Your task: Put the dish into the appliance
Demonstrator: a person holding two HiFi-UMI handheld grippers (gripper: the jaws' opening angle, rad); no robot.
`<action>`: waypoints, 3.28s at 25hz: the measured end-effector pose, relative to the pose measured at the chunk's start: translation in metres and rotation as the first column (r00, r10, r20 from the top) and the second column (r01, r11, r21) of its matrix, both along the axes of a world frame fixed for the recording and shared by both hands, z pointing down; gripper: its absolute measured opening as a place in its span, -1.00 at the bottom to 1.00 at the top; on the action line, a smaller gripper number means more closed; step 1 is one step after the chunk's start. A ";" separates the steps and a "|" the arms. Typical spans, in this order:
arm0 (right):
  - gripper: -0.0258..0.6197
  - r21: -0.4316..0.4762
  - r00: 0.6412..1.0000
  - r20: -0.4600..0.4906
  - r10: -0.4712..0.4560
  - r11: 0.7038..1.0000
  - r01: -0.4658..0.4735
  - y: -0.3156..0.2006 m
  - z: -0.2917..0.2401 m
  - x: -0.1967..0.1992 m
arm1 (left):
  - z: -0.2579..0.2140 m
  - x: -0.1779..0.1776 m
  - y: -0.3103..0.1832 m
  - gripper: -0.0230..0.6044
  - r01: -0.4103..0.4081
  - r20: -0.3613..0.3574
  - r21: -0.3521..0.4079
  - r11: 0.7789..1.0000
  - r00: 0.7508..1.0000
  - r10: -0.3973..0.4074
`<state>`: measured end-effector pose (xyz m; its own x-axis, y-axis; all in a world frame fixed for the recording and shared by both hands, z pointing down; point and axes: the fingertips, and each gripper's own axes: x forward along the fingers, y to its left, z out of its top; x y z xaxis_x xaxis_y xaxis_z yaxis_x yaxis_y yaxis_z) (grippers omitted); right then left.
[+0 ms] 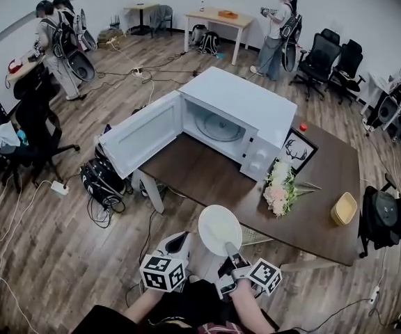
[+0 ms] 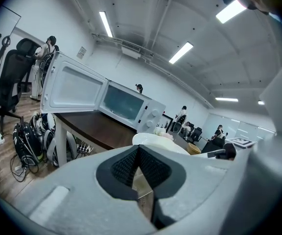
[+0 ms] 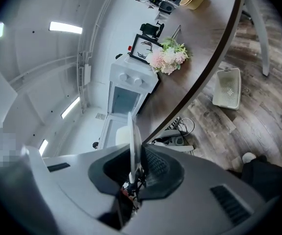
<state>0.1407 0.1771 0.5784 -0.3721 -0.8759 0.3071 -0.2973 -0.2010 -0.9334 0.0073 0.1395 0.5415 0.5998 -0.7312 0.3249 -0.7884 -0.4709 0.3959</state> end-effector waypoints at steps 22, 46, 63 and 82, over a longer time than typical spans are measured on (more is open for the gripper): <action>-0.77 -0.043 0.995 0.021 0.099 0.994 -0.098 -0.161 0.011 -0.026 | 0.013 -0.016 -0.183 -0.90 -0.122 0.010 -0.028 0.992 0.993 0.122; -0.76 -0.051 0.941 0.020 0.337 0.941 -0.336 -0.304 0.008 -0.030 | 0.014 -0.011 -0.319 -0.90 -0.314 0.000 -0.054 0.948 0.949 0.315; -0.76 -0.084 0.937 0.041 0.347 0.935 -0.343 -0.373 0.014 -0.006 | 0.016 -0.004 -0.354 -0.90 -0.277 0.026 -0.101 0.955 0.959 0.281; -0.74 -0.115 0.912 0.039 0.408 0.908 -0.402 -0.421 0.023 0.015 | 0.029 -0.008 -0.356 -0.90 -0.301 0.087 -0.123 0.946 0.946 0.312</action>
